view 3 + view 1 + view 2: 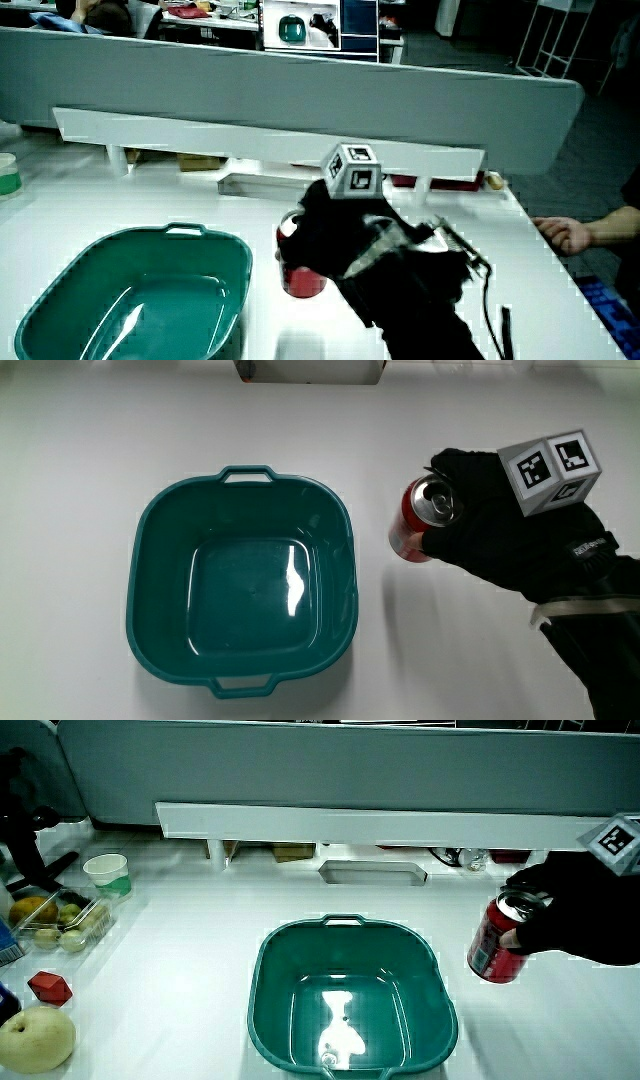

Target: Place cola on desk

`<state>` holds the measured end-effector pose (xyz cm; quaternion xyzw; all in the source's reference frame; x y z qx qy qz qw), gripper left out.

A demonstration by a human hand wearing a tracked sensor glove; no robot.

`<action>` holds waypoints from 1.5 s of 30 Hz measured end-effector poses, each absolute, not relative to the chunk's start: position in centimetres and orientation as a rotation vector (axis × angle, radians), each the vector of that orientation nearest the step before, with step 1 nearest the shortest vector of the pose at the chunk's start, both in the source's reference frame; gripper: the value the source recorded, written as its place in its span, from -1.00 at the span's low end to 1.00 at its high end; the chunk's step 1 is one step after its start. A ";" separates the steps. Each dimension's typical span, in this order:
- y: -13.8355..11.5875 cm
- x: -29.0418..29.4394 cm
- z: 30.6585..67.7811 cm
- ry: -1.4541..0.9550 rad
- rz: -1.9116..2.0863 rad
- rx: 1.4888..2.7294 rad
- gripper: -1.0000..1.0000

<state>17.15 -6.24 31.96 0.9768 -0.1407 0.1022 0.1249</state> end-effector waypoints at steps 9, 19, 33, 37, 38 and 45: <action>-5.9 18.0 35.6 -0.340 0.270 2.810 0.00; -5.1 17.8 38.1 -0.328 0.299 2.776 0.00; -3.8 18.2 39.6 -0.291 0.320 2.729 -0.16; -3.9 18.3 39.6 -0.280 0.302 2.729 -0.32; -3.9 18.4 39.7 -0.276 0.310 2.719 -0.36; -4.0 18.6 39.4 -0.266 0.275 2.688 -0.64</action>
